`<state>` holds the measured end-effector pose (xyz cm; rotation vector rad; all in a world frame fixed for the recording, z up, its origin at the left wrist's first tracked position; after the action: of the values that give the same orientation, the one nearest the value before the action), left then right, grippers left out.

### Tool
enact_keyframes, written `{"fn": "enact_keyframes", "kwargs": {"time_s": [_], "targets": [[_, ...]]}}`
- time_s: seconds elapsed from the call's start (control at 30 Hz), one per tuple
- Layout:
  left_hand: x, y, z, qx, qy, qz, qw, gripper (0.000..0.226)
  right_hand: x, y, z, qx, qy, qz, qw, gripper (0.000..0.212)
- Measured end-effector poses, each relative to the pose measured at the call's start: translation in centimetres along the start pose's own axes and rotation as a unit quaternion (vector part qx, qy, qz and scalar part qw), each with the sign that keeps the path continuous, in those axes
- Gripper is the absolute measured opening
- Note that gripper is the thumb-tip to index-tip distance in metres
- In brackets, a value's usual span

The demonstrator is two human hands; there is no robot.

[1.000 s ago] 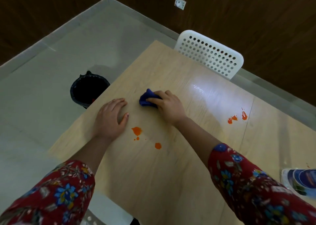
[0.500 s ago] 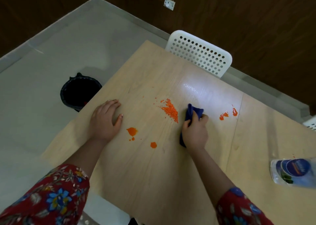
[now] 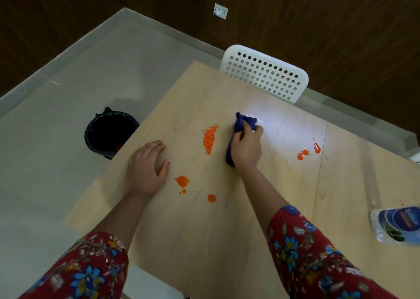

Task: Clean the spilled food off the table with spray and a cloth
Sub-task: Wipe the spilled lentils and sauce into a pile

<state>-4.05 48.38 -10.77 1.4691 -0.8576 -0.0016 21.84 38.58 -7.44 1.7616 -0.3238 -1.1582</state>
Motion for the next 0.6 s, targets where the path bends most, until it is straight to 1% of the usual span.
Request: {"fn": "enact_keyframes", "kwargs": {"time_s": [0.07,0.1,0.23,0.37,0.43,0.5,0.53,0.57,0.6], "targets": [[-0.2,-0.2,-0.1,-0.006,-0.002,-0.002,1.0,0.05,1.3,0.4,-1.5,-0.01,-0.018,0.016,1.0,0.037],[-0.2,-0.2,-0.1,-0.008,-0.004,-0.005,1.0,0.05,1.2,0.1,-2.2,-0.019,-0.008,0.022,1.0,0.037],[0.0,-0.2,0.0,-0.003,-0.005,-0.002,1.0,0.049,-1.1,-2.0,-4.0,-0.069,0.093,0.054,0.992,0.04],[0.0,0.0,0.0,0.001,-0.008,0.008,1.0,0.048,-4.0,-4.1,-3.8,-0.148,0.21,0.088,0.962,0.04],[0.1,0.0,-0.1,0.002,-0.01,0.005,1.0,0.048,-4.6,-3.8,-3.1,-0.156,0.229,0.079,0.958,0.04],[0.2,0.2,0.0,0.0,-0.01,0.005,1.0,0.049,-4.6,-2.1,-1.6,-0.096,0.198,0.0,0.976,0.04],[0.2,0.2,0.0,-0.005,-0.009,0.006,1.0,0.049,-4.5,-0.9,-0.7,-0.067,0.16,-0.054,0.983,0.039],[0.2,0.2,0.0,-0.009,-0.005,0.006,1.0,0.048,-4.2,0.2,0.2,-0.056,0.108,-0.117,0.986,0.038],[0.2,0.3,0.0,-0.016,-0.002,0.006,1.0,0.046,-4.0,1.3,1.4,-0.063,0.042,-0.194,0.978,0.037]]}}
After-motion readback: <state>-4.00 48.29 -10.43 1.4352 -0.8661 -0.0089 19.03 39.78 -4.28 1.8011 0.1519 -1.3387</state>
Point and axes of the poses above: each hand's wrist, its own z-axis away from the middle knuckle, its own y-axis out of the back of the hand, x = y × z, the point moved 4 cm from there along -z, towards the middle knuckle, and after that the axes turned 4 degrees about y, right-handed, at the moved point
